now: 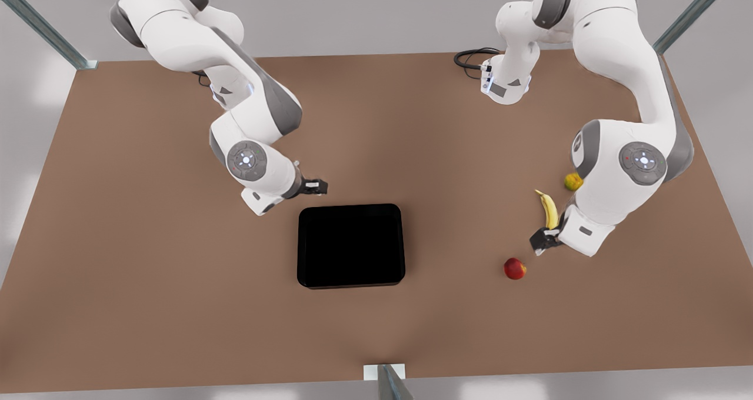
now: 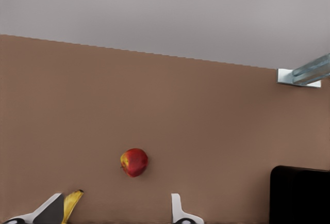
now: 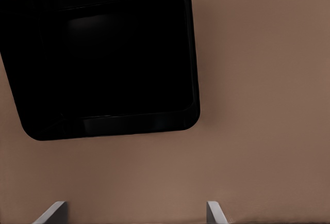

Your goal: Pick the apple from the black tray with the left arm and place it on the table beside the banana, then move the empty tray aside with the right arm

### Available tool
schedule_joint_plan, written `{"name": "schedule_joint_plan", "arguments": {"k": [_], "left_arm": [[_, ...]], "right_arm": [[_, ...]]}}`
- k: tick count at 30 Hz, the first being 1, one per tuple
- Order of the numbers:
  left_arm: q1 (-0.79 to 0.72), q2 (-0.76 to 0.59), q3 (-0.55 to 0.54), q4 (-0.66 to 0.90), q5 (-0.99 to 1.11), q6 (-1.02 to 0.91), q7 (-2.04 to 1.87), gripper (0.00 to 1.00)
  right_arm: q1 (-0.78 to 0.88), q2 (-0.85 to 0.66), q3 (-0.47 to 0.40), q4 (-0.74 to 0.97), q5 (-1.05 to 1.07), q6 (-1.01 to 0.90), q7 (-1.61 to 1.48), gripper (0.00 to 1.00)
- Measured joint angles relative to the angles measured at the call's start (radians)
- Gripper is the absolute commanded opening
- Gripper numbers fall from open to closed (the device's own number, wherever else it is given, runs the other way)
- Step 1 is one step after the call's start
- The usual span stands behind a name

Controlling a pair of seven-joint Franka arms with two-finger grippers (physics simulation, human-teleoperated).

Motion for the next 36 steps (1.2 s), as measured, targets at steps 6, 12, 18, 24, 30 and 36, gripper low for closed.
{"name": "schedule_joint_plan", "arguments": {"k": [6,12,18,24,30,36], "left_arm": [[0.047,-0.157,0.007,-0.246,-0.027,0.024,0.104,1.00],[0.121,-0.143,0.009,-0.219,-0.028,0.033,0.179,1.00],[0.119,-0.124,0.003,-0.217,-0.036,0.024,0.217,1.00],[0.120,-0.123,0.003,-0.218,-0.037,0.020,0.237,1.00],[0.122,-0.123,0.004,-0.218,-0.037,0.019,0.252,1.00],[0.121,-0.123,0.004,-0.219,-0.037,0.018,0.262,1.00]], "right_arm": [[-0.004,0.118,-0.010,0.000,-0.069,0.090,0.164,1.00],[-0.008,0.130,-0.032,0.000,-0.121,0.137,0.216,1.00],[-0.003,0.221,-0.044,0.001,-0.191,0.206,0.202,1.00],[-0.005,0.271,-0.061,0.001,-0.238,0.276,0.166,1.00],[-0.001,0.308,-0.081,0.003,-0.248,0.340,0.113,1.00],[0.021,0.348,-0.087,0.003,-0.286,0.386,0.041,0.99]]}}
